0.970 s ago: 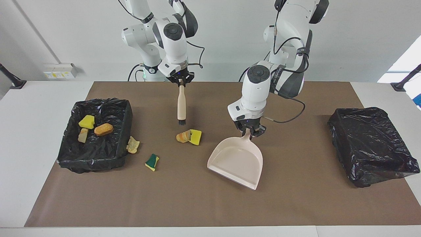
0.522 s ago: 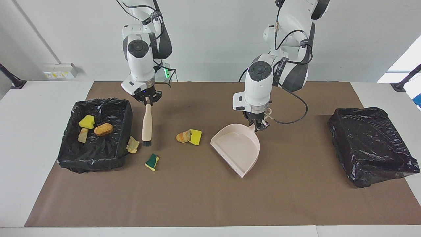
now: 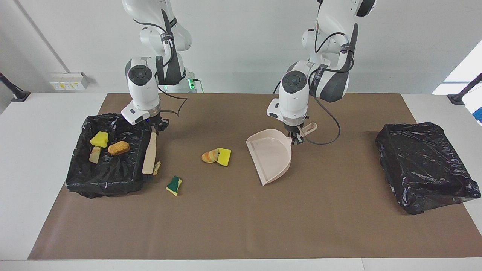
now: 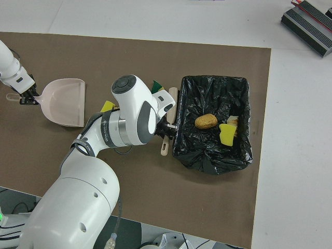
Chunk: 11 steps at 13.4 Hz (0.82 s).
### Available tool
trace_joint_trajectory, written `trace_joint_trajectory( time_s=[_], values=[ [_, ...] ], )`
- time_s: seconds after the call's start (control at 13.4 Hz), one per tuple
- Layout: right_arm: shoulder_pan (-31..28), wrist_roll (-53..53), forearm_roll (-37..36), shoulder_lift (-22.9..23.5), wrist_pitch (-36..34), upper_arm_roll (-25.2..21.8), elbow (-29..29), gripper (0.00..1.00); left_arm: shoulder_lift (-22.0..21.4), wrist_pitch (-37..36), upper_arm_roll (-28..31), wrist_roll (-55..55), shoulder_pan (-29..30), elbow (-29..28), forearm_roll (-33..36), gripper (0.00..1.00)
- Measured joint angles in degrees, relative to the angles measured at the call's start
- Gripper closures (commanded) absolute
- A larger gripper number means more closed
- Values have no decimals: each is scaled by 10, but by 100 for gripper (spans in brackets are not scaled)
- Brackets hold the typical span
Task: Sweep and dump trash in bin
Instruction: 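Sweep the items near the bin toward the dustpan with the right gripper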
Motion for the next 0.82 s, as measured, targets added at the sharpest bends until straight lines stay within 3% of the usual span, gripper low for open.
trace_joint_trajectory(
  time_s=[0.37,0.6,0.82],
  values=[
    [95,13,137,3,-74,11,35,100,-18,4,-20,0,-1,-25,0,100],
    [150,75,150,13,-122,13,92,100,-20,25,-28,0,-1,-38,0,100],
    [153,82,132,16,-151,8,135,100,-23,31,-28,0,-1,-43,0,100]
  ],
)
